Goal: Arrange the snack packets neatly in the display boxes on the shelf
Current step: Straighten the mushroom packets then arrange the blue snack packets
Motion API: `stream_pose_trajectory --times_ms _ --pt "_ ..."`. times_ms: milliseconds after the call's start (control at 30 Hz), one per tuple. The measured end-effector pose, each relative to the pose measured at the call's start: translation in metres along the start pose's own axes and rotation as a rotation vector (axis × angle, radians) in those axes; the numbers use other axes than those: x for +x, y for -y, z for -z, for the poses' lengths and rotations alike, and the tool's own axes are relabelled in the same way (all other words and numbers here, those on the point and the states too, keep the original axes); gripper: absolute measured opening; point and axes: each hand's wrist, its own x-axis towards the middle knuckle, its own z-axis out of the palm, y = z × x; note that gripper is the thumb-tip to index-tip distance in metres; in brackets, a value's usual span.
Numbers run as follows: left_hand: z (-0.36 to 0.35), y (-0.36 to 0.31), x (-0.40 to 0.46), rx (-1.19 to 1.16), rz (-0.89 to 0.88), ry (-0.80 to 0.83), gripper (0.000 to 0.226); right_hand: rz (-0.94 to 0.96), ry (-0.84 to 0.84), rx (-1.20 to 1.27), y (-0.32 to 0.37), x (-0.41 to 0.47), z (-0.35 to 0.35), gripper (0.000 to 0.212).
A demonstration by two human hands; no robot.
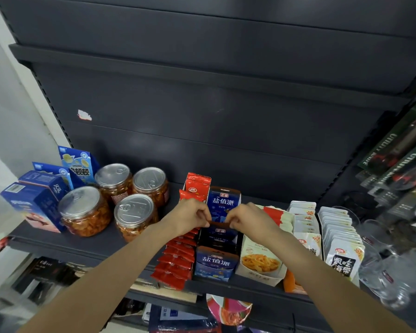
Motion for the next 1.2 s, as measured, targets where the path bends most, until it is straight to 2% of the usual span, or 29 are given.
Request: stream_pose_trajectory --times_ms 100,200,333,467,700,933,1067,1200 --pt "-0.001 0.003 -0.002 0.015 0.006 -0.007 0.015 -0.027 -0.029 0.089 0.003 -0.001 -0.002 0.01" --pt "-0.001 0.006 -0.006 0.043 0.01 0.021 0.018 -0.048 -0.005 0.217 0.002 -0.004 0.0 0.008" --pt "0.001 0.006 -0.007 0.048 0.01 0.052 0.021 -0.048 -0.077 0.349 0.001 -0.012 0.012 0.013" --pt "0.003 0.007 -0.009 0.032 0.023 0.071 0.025 -0.075 -0.169 0.323 0.001 -0.017 0.02 0.003" --pt "0.004 0.007 -0.012 0.077 -0.024 0.093 0.015 -0.195 -0.139 0.305 0.016 -0.015 0.004 0.022" --pt "0.003 0.007 -0.015 0.014 -0.021 -0.083 0.004 -0.232 -0.117 0.369 0.017 -0.016 0.0 0.013" --pt "0.002 0.009 -0.015 0.035 -0.004 -0.089 0.004 -0.25 -0.09 0.472 0.017 -0.017 0.002 0.009" --pt "0.003 0.011 -0.014 0.051 0.002 -0.107 0.006 -0.35 -0.109 0.648 0.011 -0.014 0.003 0.011"
